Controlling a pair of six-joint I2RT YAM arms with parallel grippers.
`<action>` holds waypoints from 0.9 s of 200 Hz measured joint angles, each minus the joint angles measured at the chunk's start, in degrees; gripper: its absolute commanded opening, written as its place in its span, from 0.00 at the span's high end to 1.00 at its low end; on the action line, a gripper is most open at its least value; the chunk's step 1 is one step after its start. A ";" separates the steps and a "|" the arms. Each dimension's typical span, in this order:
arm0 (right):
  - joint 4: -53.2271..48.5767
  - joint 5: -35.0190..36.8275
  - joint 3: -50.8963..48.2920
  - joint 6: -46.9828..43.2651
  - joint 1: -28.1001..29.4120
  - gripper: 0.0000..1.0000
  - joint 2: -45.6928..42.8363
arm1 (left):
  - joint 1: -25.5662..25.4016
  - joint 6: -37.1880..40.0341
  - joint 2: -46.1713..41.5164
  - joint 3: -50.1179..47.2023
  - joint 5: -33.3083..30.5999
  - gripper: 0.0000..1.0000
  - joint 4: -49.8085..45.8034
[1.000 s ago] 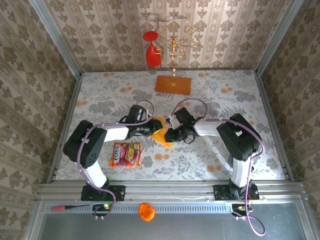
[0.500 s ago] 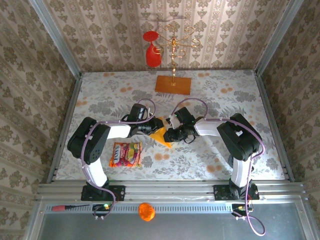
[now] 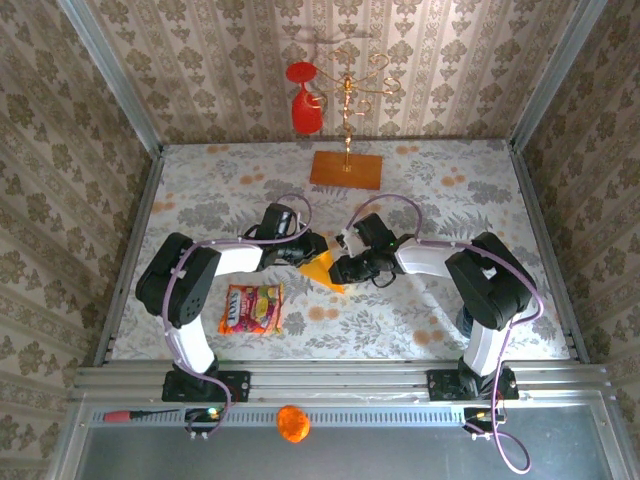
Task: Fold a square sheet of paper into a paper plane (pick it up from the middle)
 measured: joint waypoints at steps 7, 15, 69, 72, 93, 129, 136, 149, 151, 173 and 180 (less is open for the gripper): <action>-0.11 0.55 0.00 -0.17 0.00 0.69 0.00 | 0.00 0.00 0.09 0.00 -0.09 0.82 -0.04; -0.37 1.03 0.00 -0.39 0.00 0.70 0.00 | 0.00 0.00 0.24 0.02 -0.09 0.82 -0.02; -1.22 2.82 0.00 -1.03 0.00 0.74 0.04 | 0.00 0.00 0.44 0.04 -0.09 0.82 -0.15; -1.22 2.93 0.00 -1.03 0.00 0.74 0.07 | 0.00 0.00 0.44 0.04 -0.09 0.82 -0.15; -1.27 3.02 0.00 -1.05 0.00 0.73 0.26 | 0.00 0.00 0.44 0.09 -0.09 0.82 -0.17; -1.16 2.97 -0.35 -1.22 0.00 0.74 0.94 | 0.00 0.00 0.46 0.26 -0.09 0.82 -0.24; -1.09 3.02 -0.44 -1.25 0.00 0.75 1.05 | 0.00 0.00 0.46 0.37 -0.09 0.82 -0.28; -1.01 2.99 -0.44 -1.27 -0.07 0.77 1.09 | 0.00 0.00 0.46 0.66 -0.09 0.82 -0.35; -1.03 2.99 -0.44 -1.27 -0.07 0.77 1.11 | 0.00 0.00 0.46 0.72 -0.09 0.82 -0.39; -1.01 2.99 -0.44 -1.27 -0.07 0.78 1.22 | 0.00 0.02 0.48 0.94 -0.09 0.82 -0.48; -0.98 2.99 -0.44 -1.27 -0.07 0.78 1.25 | 0.00 0.04 0.50 0.96 -0.09 0.82 -0.50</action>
